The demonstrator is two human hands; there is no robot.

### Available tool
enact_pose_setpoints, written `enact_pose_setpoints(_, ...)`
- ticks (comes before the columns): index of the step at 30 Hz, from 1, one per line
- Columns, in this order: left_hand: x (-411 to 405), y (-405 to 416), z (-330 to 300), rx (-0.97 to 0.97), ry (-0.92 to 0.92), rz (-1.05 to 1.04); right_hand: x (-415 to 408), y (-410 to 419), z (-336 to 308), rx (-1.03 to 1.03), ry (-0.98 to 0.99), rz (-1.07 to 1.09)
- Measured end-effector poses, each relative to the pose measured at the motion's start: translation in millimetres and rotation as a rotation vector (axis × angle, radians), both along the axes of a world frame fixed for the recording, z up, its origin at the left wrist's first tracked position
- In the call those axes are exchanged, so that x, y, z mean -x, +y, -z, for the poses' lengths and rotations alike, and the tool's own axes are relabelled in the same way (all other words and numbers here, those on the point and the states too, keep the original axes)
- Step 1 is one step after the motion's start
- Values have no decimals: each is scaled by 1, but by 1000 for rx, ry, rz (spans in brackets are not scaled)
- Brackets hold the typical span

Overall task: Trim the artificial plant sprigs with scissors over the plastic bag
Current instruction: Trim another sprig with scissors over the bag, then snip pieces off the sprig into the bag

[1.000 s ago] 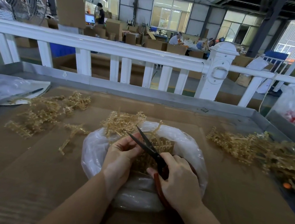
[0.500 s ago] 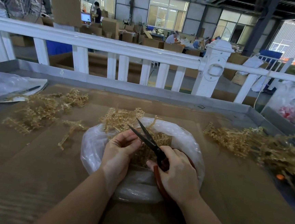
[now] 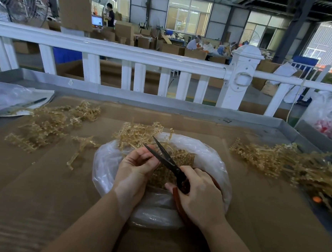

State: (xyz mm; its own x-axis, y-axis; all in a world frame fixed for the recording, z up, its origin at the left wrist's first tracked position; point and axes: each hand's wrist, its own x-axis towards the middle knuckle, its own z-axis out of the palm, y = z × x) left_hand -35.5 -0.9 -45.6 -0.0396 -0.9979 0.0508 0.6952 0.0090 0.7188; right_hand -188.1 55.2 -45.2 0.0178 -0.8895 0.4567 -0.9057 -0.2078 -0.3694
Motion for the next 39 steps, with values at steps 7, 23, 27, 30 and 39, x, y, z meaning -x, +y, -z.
enact_pose_setpoints(7, 2, 3, -5, -10, -49, -27, -1, 0, 0, -2, 9, 3)
enact_pose_setpoints(23, 2, 1, -2, 5, -52, -12, -1, 0, -1, -31, 35, 14)
enact_pose_setpoints(27, 1, 2, -2, -9, -61, -9, -1, 0, -2, -29, 44, 22)
enact_pose_setpoints(30, 1, 1, -4, -35, -61, -9, -1, 0, -2, -37, 40, 19)
enact_pose_setpoints(39, 0, -4, -16, -163, 22, 52, 2, -2, -12, -96, 76, -14)
